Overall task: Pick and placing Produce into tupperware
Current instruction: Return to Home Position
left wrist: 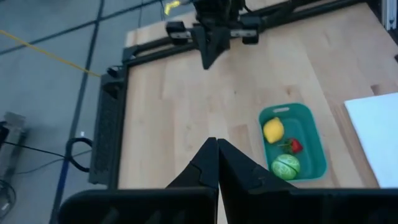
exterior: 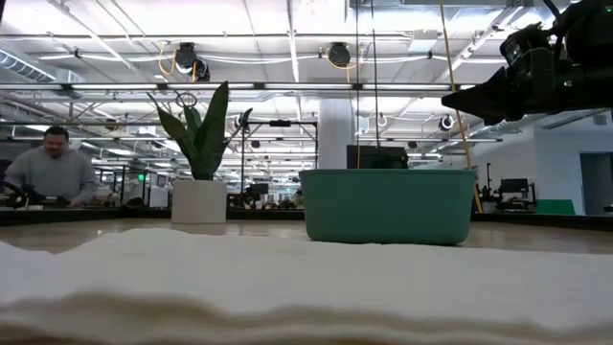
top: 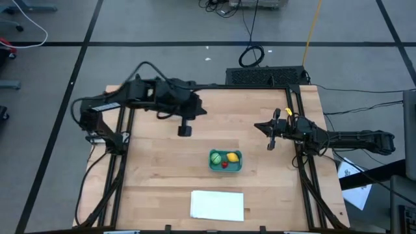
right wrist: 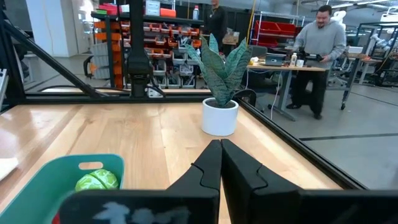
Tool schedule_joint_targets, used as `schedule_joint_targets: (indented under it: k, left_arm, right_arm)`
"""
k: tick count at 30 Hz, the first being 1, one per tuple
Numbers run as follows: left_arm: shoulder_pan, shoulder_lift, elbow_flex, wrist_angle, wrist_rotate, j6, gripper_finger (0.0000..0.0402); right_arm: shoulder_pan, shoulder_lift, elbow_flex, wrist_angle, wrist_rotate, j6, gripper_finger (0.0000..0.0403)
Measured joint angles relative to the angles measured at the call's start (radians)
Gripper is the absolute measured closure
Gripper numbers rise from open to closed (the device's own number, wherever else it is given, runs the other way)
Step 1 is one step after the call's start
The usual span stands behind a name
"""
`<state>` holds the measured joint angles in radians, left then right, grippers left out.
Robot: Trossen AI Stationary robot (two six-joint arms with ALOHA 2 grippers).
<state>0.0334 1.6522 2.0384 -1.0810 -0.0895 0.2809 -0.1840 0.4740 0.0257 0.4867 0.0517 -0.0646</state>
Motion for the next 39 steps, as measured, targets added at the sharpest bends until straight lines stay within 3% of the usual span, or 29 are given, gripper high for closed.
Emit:
schedule_joint_targets:
  k: [11,17,24,31,39]
  left_arm:
    - [0.002,-0.158,-0.001,-0.027,-0.027,-0.004,0.0402]
    - [0.002,-0.321,-0.099,0.006,-0.108,-0.046,0.0402]
    - [0.002,-0.589,-0.402,0.177,-0.148,-0.086,0.0402]
    - [-0.007,-0.848,-0.765,0.419,-0.146,-0.142,0.0402]
    - [-0.029,-1.093,-1.191,0.734,-0.139,-0.173,0.0402]
  right_arm:
    - [0.0,0.006,0.0,0.002,0.0,0.0,0.0403]
    - [0.0,0.006,0.0,0.01,0.0,0.002,0.0403]
    - [0.0,0.005,0.0,0.061,-0.005,0.045,0.0403]
    - [0.001,0.005,0.0,0.12,-0.128,0.091,0.0403]
    - [0.0,0.004,0.0,0.132,-0.161,0.126,0.0403]
